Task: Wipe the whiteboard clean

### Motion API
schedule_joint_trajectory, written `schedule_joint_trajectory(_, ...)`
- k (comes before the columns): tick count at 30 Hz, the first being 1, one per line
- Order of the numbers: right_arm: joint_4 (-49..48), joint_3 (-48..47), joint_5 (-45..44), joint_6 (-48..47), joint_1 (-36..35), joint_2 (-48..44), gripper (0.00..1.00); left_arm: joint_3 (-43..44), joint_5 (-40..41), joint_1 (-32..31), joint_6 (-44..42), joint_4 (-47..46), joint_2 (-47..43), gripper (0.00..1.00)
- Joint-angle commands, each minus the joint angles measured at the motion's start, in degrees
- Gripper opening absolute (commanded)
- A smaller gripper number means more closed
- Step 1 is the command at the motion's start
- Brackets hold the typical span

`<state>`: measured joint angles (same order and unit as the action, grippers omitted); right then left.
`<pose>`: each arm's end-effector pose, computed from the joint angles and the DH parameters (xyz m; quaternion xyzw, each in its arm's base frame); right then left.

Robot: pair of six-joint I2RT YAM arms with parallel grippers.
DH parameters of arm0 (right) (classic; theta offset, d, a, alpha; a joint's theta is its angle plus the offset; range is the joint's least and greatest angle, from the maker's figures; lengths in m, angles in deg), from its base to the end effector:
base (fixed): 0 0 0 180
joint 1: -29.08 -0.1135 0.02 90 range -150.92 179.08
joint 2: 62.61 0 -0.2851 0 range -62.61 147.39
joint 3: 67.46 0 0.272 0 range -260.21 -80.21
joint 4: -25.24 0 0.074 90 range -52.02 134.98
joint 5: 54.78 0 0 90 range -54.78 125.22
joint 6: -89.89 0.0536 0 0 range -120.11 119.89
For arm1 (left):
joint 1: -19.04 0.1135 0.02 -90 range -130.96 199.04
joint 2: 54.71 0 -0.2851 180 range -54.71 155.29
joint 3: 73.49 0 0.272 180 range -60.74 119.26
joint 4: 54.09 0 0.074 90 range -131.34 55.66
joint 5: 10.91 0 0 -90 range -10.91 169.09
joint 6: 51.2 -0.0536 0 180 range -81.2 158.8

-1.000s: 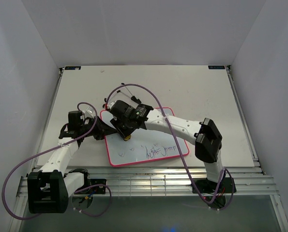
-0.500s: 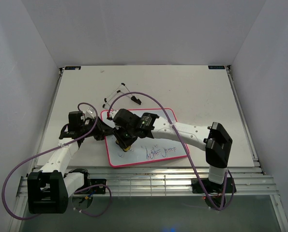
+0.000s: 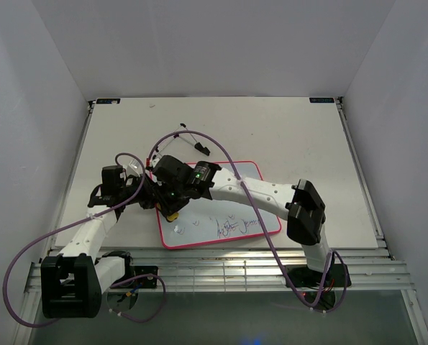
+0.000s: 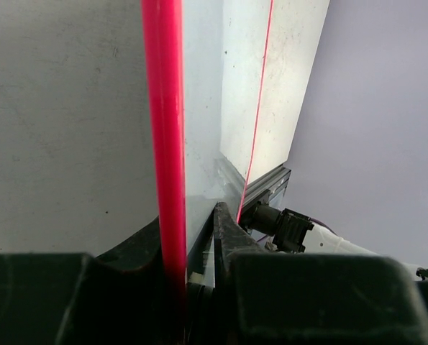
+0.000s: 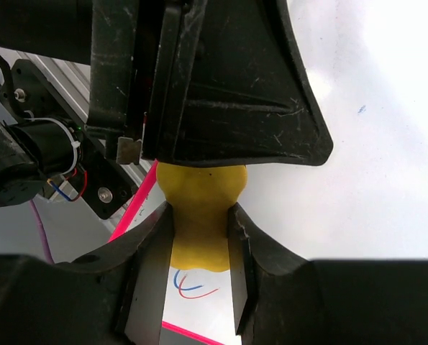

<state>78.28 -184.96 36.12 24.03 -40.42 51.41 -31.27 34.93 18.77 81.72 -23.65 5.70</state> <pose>0.1709 0.4596 0.2933 -0.3643 0.8647 0.2571 0.2311 0.2118 -0.0383 0.1921 -0.1916 0.8559 -0.4475 0.1749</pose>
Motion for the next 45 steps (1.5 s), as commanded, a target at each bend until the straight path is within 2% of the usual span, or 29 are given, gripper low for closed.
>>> schedule_joint_trajectory(1, 0.1, 4.3, -4.7, 1.4, 0.3, 4.5, 0.29, 0.4, 10.5, -1.0, -4.9, -0.3, -2.2, 0.00)
schedule_joint_trajectory(11, 0.3, 16.9, -6.4, -0.1, 6.9, 0.6, 0.28, 0.4, 10.1, -1.0, -4.9, -0.4, -2.5, 0.00)
schedule_joint_trajectory(16, 2.0, 18.5, -7.8, -1.9, 7.2, -2.1, 0.28, 0.4, 10.3, -1.0, -4.9, -0.4, -2.6, 0.00)
schedule_joint_trajectory(19, 0.8, 21.0, -4.9, -3.2, 6.6, -4.4, 0.28, 0.4, 10.3, -1.0, -4.9, -0.4, -2.6, 0.00)
schedule_joint_trajectory(23, -3.4, 26.1, 2.9, -5.4, 1.4, -10.0, 0.28, 0.6, 10.8, -1.0, -4.9, -0.1, -2.4, 0.00)
schedule_joint_trajectory(27, -8.8, 27.8, 6.6, -4.4, -4.4, -13.6, 0.28, 0.6, 11.6, -1.0, -4.8, 0.1, -2.5, 0.00)
schedule_joint_trajectory(32, -11.6, 23.8, 6.0, -3.8, -10.3, -11.1, 0.28, 0.6, 11.9, -1.0, -4.6, 0.1, -2.3, 0.00)
schedule_joint_trajectory(37, -14.6, 24.0, 2.7, -1.6, -11.4, -10.3, 0.28, 0.7, 11.9, -1.0, -4.8, 0.3, -2.0, 0.00)
schedule_joint_trajectory(40, -13.8, 28.6, 1.1, -1.0, -8.3, -12.6, 0.28, 0.8, 11.4, -1.0, -4.9, 0.3, -1.7, 0.00)
schedule_joint_trajectory(45, -15.0, 50.7, 1.8, 0.5, 4.7, -23.3, 0.28, 0.9, 10.6, -1.0, -5.2, 0.5, -1.3, 0.00)
